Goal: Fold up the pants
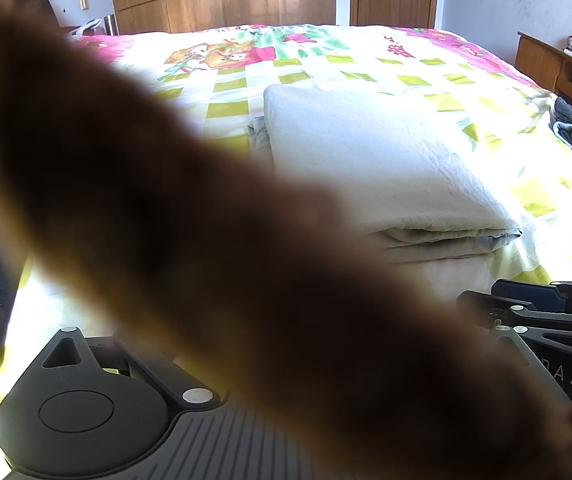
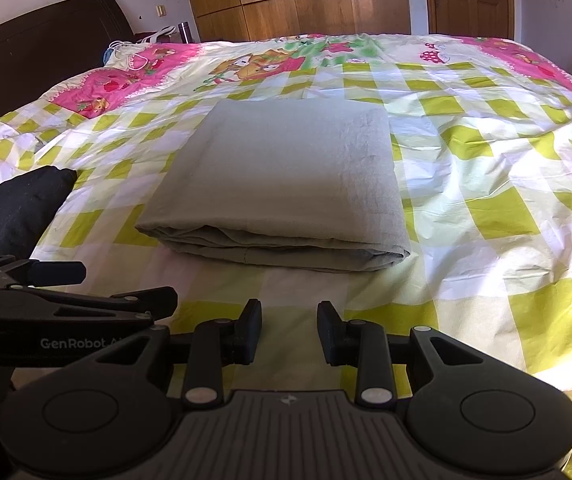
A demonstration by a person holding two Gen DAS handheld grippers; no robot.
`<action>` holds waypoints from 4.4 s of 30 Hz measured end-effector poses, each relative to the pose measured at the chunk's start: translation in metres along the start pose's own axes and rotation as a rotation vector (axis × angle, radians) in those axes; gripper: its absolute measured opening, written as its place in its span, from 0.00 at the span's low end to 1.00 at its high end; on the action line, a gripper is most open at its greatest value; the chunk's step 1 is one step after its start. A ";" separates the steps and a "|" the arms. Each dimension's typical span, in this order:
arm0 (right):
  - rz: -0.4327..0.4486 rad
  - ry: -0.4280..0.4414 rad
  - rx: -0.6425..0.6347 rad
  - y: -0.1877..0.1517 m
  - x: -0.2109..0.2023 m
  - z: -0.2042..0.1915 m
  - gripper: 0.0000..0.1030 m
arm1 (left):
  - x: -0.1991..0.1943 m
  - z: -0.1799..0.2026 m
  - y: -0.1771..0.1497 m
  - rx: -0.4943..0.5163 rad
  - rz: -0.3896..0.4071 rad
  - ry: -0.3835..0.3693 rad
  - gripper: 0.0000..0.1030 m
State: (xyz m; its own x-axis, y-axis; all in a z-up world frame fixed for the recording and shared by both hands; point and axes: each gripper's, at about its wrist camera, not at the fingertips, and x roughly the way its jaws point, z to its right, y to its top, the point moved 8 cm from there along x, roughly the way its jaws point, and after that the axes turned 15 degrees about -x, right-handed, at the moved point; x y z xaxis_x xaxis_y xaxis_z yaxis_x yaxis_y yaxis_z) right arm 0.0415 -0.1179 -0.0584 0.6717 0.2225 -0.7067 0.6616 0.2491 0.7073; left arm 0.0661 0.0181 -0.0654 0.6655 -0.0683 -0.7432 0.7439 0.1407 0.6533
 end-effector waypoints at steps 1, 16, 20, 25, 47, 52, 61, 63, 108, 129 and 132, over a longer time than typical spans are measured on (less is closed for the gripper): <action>0.000 0.000 0.001 0.000 0.000 0.000 0.43 | 0.000 0.000 0.000 -0.001 0.000 -0.001 0.95; 0.001 0.001 0.022 -0.001 -0.002 0.003 0.43 | -0.002 0.002 0.001 -0.032 -0.013 -0.039 0.98; 0.005 0.006 0.029 -0.001 -0.004 0.002 0.43 | -0.001 0.001 0.000 -0.029 -0.016 -0.026 0.98; 0.002 0.005 0.034 -0.001 -0.005 0.002 0.43 | 0.000 0.001 0.000 -0.030 -0.021 -0.025 0.98; 0.006 0.024 0.041 -0.002 -0.008 -0.002 0.43 | 0.003 0.000 -0.003 -0.043 -0.036 -0.011 0.98; 0.004 0.024 0.043 -0.003 -0.007 -0.001 0.43 | 0.003 0.000 -0.003 -0.043 -0.033 -0.009 0.98; -0.002 0.019 0.041 -0.004 -0.007 -0.002 0.43 | 0.004 0.000 -0.004 -0.046 -0.042 -0.008 0.98; -0.005 0.013 0.040 -0.004 -0.007 -0.002 0.43 | 0.005 0.001 -0.004 -0.046 -0.043 -0.007 0.98; -0.033 -0.052 -0.006 -0.004 -0.007 -0.007 0.43 | 0.011 0.003 -0.010 -0.013 -0.050 0.039 0.98; -0.034 -0.050 -0.004 -0.004 -0.006 -0.008 0.43 | 0.013 0.002 -0.011 -0.025 -0.057 0.040 0.98; -0.032 -0.049 -0.005 -0.004 -0.006 -0.008 0.43 | 0.014 0.002 -0.011 -0.027 -0.058 0.042 0.98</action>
State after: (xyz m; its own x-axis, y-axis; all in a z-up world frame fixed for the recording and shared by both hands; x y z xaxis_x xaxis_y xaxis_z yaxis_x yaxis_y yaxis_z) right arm 0.0318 -0.1122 -0.0568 0.6656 0.1681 -0.7271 0.6817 0.2597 0.6840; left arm 0.0673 0.0142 -0.0826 0.6181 -0.0360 -0.7853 0.7787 0.1648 0.6054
